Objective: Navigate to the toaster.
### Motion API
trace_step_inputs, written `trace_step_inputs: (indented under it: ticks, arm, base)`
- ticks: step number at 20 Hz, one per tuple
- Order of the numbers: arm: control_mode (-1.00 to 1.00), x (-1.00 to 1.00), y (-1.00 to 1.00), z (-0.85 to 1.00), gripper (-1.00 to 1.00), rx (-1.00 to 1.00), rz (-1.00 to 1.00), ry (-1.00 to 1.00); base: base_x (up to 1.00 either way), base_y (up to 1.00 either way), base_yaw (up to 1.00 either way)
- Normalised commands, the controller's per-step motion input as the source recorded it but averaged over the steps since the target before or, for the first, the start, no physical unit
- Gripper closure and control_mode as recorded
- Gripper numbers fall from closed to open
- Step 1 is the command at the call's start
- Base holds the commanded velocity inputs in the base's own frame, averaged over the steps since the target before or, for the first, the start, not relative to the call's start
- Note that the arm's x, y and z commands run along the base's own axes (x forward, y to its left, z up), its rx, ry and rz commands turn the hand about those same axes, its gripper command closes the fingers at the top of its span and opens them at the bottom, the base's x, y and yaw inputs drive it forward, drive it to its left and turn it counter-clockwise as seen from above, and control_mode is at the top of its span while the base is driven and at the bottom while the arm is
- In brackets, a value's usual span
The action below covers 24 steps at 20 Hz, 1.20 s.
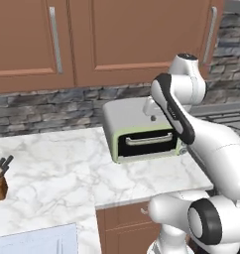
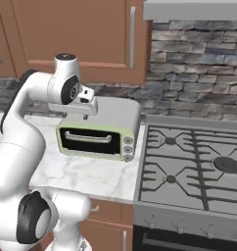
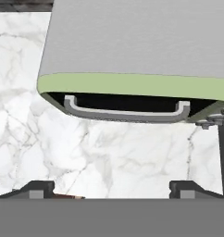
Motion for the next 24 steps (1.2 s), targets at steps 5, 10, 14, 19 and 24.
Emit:
trace_step_inputs:
  ticks: [5,10,14,19,24]
  arm:
    - [1.0,0.0,0.0,0.0,-1.0,0.0,0.0,0.0]
    - [1.0,0.0,0.0,0.0,-1.0,0.0,0.0,0.0]
    - [1.0,0.0,0.0,0.0,-1.0,0.0,0.0,0.0]
    - [1.0,0.0,0.0,0.0,-1.0,0.0,0.0,0.0]
    - [1.0,0.0,0.0,0.0,-1.0,0.0,0.0,0.0]
  base:
    - [-0.48,-0.04,0.04]
    - [-0.2,0.11,0.31]
    - [-0.2,0.15,0.38]
    - [-0.43,0.19,0.48]
    - [-0.48,0.24,0.61]
